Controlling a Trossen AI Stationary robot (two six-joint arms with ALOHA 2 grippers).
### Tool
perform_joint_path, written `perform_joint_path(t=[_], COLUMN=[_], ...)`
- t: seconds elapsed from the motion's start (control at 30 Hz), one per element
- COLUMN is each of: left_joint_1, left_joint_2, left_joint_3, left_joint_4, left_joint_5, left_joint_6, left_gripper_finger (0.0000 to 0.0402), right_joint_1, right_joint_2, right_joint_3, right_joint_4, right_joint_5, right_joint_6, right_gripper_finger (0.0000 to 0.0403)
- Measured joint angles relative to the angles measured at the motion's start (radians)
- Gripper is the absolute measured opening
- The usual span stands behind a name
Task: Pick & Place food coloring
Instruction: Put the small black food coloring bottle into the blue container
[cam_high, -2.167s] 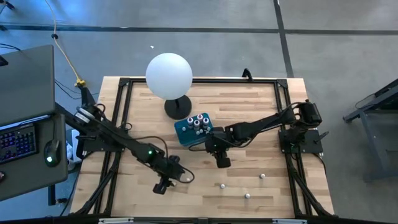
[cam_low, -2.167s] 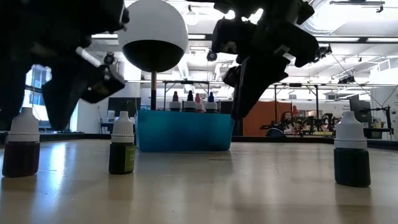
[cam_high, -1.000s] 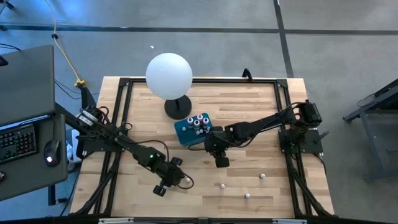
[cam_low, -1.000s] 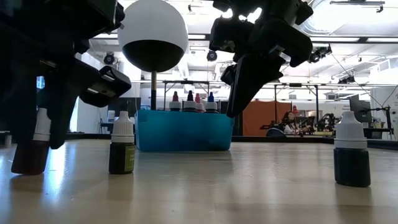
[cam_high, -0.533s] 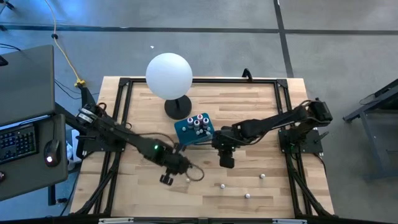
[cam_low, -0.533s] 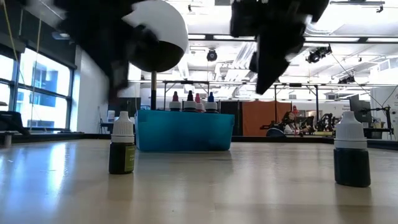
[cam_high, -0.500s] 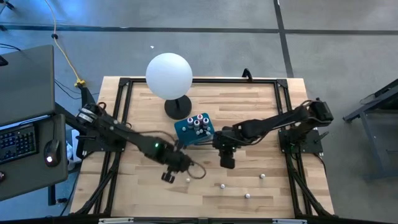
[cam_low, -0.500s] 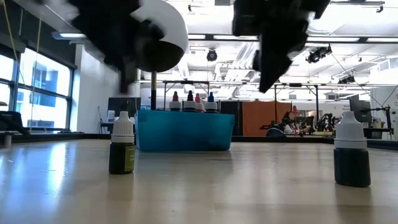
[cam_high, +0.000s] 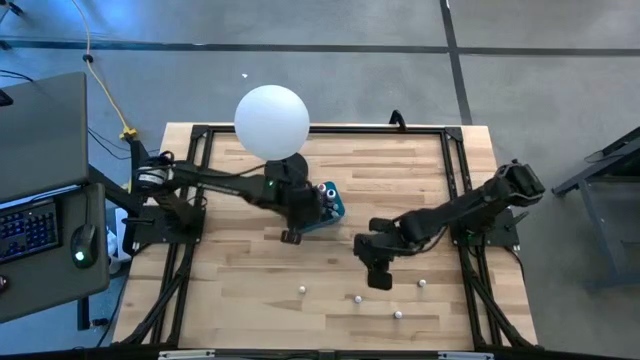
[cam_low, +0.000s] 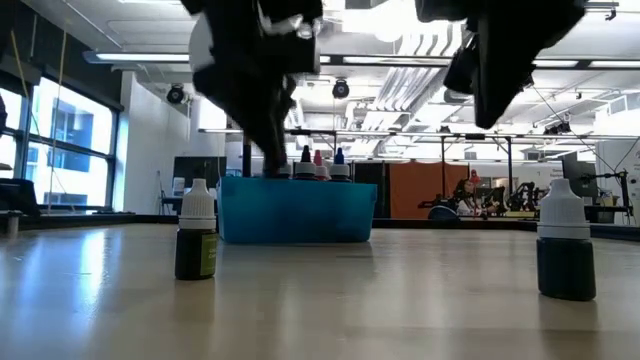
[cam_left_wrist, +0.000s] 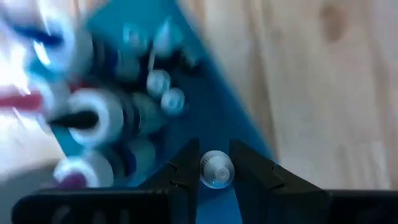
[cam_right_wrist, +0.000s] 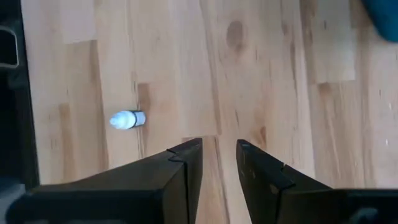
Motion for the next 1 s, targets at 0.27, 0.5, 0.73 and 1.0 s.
perform_joint_path(t=[0.27,0.5,0.73,1.0], left_joint_1=[0.117,0.124,0.097,0.084], left_joint_2=[0.069,0.13,0.152,0.156], left_joint_3=[-0.022,-0.021,-0.02,-0.021], left_joint_4=[0.035,0.07,0.06,0.062], left_joint_5=[0.019,0.03,0.038,0.015], left_joint_6=[-0.053,-0.038,0.052,0.055], left_gripper_finger=[0.007,0.007,0.007,0.007], right_joint_1=[0.081,0.087,0.086,0.089], right_joint_2=[0.0,0.0,0.01,0.048], right_joint_3=[0.0,-0.001,-0.001,-0.002], right_joint_4=[0.01,0.071,0.127,0.172], right_joint_5=[0.178,0.203,0.212,0.309], right_joint_6=[-0.001,-0.017,-0.003,-0.011], right_gripper_finger=[0.0087,0.0087,0.0088,0.0088])
